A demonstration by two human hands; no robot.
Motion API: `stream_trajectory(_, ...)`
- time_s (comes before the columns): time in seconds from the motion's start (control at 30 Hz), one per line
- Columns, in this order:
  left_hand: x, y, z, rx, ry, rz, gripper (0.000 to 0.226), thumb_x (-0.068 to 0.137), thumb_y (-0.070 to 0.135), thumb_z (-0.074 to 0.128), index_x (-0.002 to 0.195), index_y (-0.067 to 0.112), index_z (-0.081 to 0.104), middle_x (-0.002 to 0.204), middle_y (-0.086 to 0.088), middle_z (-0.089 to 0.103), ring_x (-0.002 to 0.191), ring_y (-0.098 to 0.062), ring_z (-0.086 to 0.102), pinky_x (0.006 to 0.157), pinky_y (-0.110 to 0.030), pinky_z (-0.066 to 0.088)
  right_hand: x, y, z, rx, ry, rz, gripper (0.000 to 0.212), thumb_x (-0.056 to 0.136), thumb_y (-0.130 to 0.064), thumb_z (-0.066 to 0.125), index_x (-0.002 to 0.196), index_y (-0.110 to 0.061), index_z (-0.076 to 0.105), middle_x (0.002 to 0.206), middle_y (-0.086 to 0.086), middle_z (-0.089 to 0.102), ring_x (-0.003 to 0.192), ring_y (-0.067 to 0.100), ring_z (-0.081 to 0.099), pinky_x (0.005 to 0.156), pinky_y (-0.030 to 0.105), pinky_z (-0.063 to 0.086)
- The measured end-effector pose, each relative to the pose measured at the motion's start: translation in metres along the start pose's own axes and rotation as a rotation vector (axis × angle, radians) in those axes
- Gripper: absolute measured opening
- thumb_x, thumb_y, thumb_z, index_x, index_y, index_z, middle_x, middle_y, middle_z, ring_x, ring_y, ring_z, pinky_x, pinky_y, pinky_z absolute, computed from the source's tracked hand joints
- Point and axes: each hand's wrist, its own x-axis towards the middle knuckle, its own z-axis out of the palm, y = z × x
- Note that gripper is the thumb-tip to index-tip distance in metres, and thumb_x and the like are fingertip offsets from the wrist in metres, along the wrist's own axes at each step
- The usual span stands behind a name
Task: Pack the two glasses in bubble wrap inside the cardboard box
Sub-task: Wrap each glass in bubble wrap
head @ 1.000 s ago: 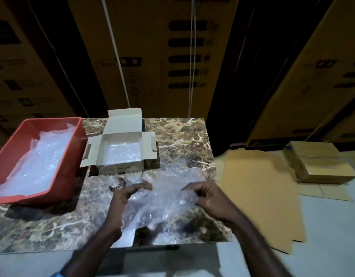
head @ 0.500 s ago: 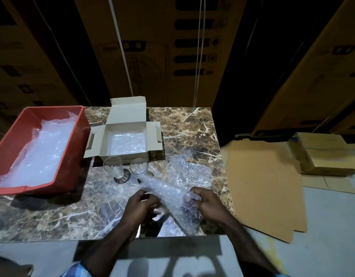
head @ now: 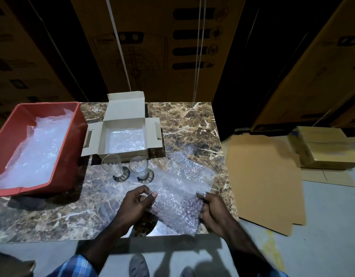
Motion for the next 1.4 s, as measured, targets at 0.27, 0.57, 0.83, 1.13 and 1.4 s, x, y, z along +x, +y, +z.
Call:
stream_trajectory(0.27, 0.016, -0.042, 0.002, 0.273, -0.067, 0.037, 0.015, 0.1, 0.03, 0.059, 0.085, 0.03, 0.056, 0.048, 0.0, 0.048, 0.043, -0.016, 0.041, 0.048, -0.026, 0.033, 0.021, 0.029, -0.004, -0.068, 0.129, 0.045, 0.034, 0.091, -0.026, 0.064, 0.119, -0.006, 0.063, 0.115, 0.014, 0.071, 0.098, 0.031, 0.067, 0.09, 0.046, 0.054)
stream_trajectory(0.57, 0.027, -0.047, -0.003, 0.413, -0.142, 0.086, 0.037, 0.096, 0.027, 0.066, 0.127, 0.043, 0.054, 0.096, 0.001, 0.075, 0.063, 0.007, 0.061, 0.064, -0.017, 0.047, 0.026, 0.03, 0.006, -0.265, 0.163, -0.069, 0.04, 0.088, -0.013, 0.063, 0.128, -0.007, 0.06, 0.094, 0.007, 0.07, 0.067, 0.018, 0.063, 0.049, 0.026, 0.048)
stream_trajectory(0.83, 0.039, -0.048, -0.002, 0.383, -0.204, 0.094, 0.076, 0.096, 0.023, 0.066, 0.14, 0.069, 0.025, 0.106, -0.013, 0.074, 0.051, -0.005, 0.052, 0.054, -0.02, 0.045, 0.034, 0.008, 0.018, -0.241, 0.254, -0.212, 0.017, 0.094, -0.013, 0.061, 0.086, -0.016, 0.076, 0.096, 0.001, 0.076, 0.099, 0.029, 0.067, 0.091, 0.056, 0.055)
stream_trajectory(1.13, 0.054, -0.066, 0.0, 0.453, -0.249, 0.036, 0.068, 0.095, 0.031, 0.068, 0.155, 0.029, 0.034, 0.153, 0.006, 0.042, 0.134, -0.005, 0.044, 0.099, -0.017, 0.038, 0.051, 0.028, 0.017, -0.36, 0.441, -0.307, 0.029, 0.091, -0.007, 0.064, 0.065, -0.017, 0.057, 0.052, -0.011, 0.052, 0.057, 0.014, 0.042, 0.064, 0.033, 0.033)
stream_trajectory(1.4, 0.062, -0.08, 0.02, 0.257, -0.11, -0.096, 0.071, 0.091, 0.016, 0.073, 0.151, 0.026, 0.037, 0.102, 0.023, 0.062, 0.079, 0.023, 0.055, 0.074, -0.005, 0.048, 0.072, -0.006, 0.028, -0.434, 0.36, -0.362, 0.02, 0.094, -0.012, 0.062, 0.075, -0.016, 0.065, 0.073, -0.003, 0.062, 0.071, 0.017, 0.052, 0.071, 0.032, 0.037)
